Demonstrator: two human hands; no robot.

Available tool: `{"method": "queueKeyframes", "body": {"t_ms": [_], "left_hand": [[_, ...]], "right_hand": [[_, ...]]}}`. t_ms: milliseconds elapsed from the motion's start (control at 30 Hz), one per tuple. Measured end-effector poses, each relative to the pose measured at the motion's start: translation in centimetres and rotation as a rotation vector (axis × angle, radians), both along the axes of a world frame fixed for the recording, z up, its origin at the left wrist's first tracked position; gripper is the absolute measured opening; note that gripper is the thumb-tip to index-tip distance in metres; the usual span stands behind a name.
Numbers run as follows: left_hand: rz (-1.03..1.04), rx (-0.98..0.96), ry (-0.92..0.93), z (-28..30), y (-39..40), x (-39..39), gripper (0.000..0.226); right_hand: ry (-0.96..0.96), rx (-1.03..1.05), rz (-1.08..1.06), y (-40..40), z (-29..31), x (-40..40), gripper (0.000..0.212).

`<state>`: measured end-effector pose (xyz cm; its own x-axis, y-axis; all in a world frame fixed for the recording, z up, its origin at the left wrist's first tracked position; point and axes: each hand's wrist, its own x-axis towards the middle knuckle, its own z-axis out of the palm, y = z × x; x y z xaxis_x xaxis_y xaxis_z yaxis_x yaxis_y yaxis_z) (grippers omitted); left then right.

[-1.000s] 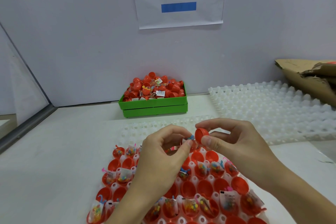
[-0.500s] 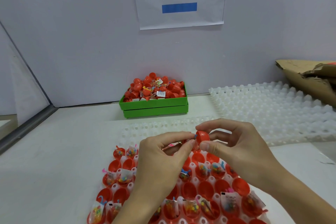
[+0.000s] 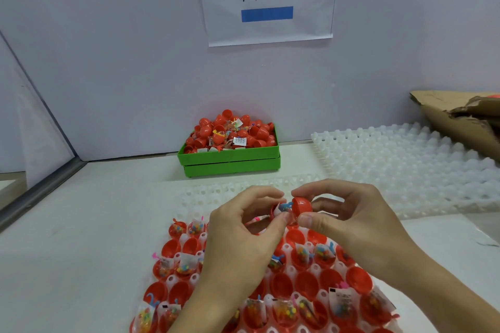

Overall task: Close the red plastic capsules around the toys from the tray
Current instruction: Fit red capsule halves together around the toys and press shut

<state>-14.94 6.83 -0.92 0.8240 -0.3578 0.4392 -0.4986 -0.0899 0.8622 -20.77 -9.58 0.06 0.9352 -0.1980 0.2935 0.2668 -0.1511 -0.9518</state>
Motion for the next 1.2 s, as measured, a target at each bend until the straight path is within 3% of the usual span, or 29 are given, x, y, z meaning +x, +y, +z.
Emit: {"method": "queueKeyframes", "body": {"t_ms": [333, 633, 867, 1000, 1200], "left_hand": [[-0.057, -0.004, -0.004, 0.2, 0.4, 0.3, 0.019], [0.032, 0.008, -0.082, -0.1, 0.0, -0.2, 0.034], [0.076, 0.025, -0.312, 0.0, 0.0, -0.2, 0.016], [0.128, 0.141, -0.51, -0.2, -0.1, -0.1, 0.022], [0.122, 0.122, -0.42, -0.3, -0.3, -0.3, 0.019]], "right_hand": [[-0.022, 0.009, -0.007, -0.1, 0.3, -0.1, 0.028], [-0.139, -0.249, -0.072, 0.9, -0.6, 0.1, 0.042], [-0.126, -0.006, -0.039, 0.8, -0.5, 0.1, 0.032], [-0.131, 0.013, -0.041, 0.7, -0.2, 0.1, 0.032], [-0.134, 0.012, -0.035, 0.6, -0.6, 0.3, 0.032]]}}
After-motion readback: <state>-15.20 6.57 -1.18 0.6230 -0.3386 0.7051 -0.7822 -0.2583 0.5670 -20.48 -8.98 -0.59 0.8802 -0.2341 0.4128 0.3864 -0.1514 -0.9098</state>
